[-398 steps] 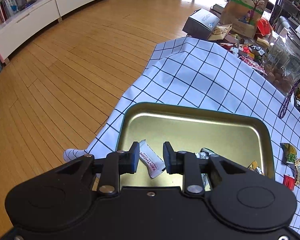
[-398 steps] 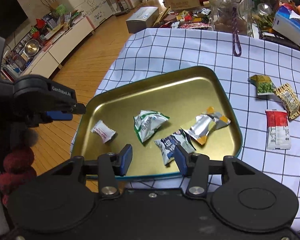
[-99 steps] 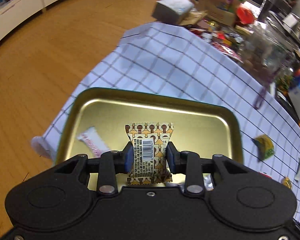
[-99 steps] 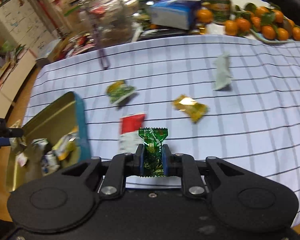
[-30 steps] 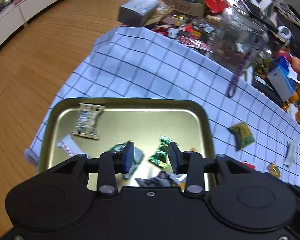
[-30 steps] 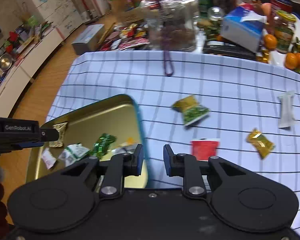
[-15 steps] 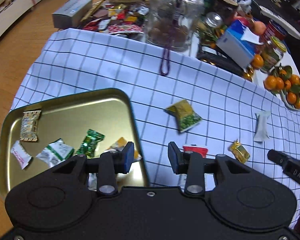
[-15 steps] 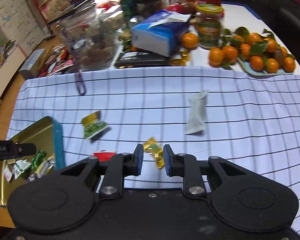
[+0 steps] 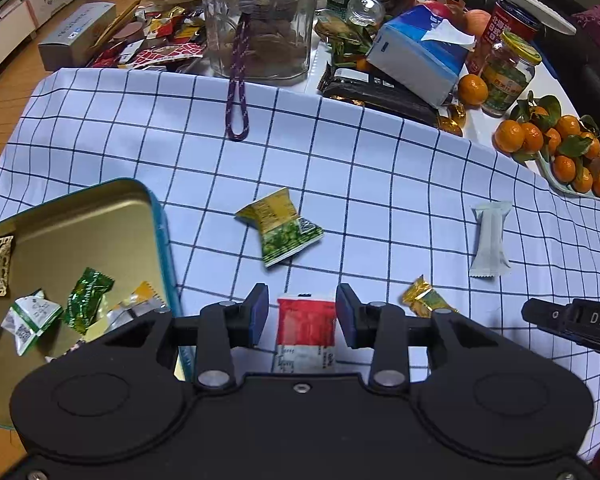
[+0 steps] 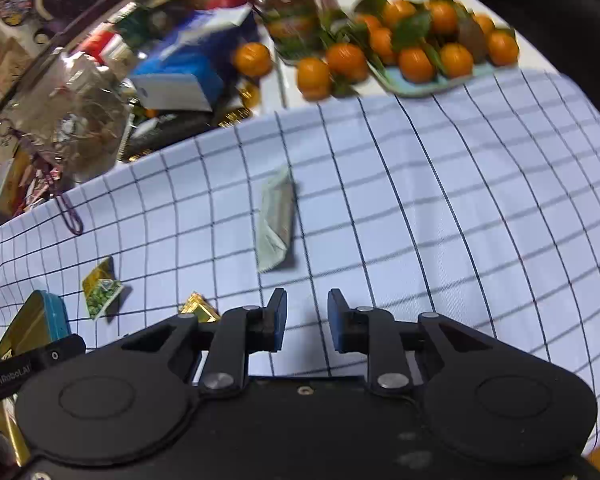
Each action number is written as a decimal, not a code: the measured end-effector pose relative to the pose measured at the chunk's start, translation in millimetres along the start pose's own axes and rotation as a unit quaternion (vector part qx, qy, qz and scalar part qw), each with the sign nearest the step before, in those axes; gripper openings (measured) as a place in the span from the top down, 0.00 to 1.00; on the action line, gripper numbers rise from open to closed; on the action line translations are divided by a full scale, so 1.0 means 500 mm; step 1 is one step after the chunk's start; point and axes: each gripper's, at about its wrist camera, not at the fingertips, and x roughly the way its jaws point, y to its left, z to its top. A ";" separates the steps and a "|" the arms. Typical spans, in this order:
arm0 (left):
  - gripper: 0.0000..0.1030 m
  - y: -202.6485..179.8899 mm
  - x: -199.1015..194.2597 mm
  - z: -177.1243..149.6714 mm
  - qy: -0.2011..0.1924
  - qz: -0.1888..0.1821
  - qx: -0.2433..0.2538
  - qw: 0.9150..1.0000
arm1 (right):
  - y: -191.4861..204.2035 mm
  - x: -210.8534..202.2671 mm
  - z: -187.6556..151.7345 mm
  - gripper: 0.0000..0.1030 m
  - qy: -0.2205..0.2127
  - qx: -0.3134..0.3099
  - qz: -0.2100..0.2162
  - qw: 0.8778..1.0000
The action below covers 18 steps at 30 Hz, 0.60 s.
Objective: Organize snacks
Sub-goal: 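Move the left tool over the green-yellow pea snack packet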
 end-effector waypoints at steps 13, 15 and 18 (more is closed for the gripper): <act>0.54 -0.011 0.032 0.100 0.005 0.020 0.008 1.000 | 0.008 -0.013 0.042 0.72 0.008 -0.001 0.048 0.999; 0.54 -0.006 0.038 0.116 0.004 0.028 0.011 1.000 | -0.001 -0.017 0.046 0.71 0.007 0.011 0.051 0.999; 0.54 0.012 0.062 0.128 0.013 0.033 -0.004 0.999 | -0.011 -0.020 0.053 0.71 0.004 0.028 0.054 0.998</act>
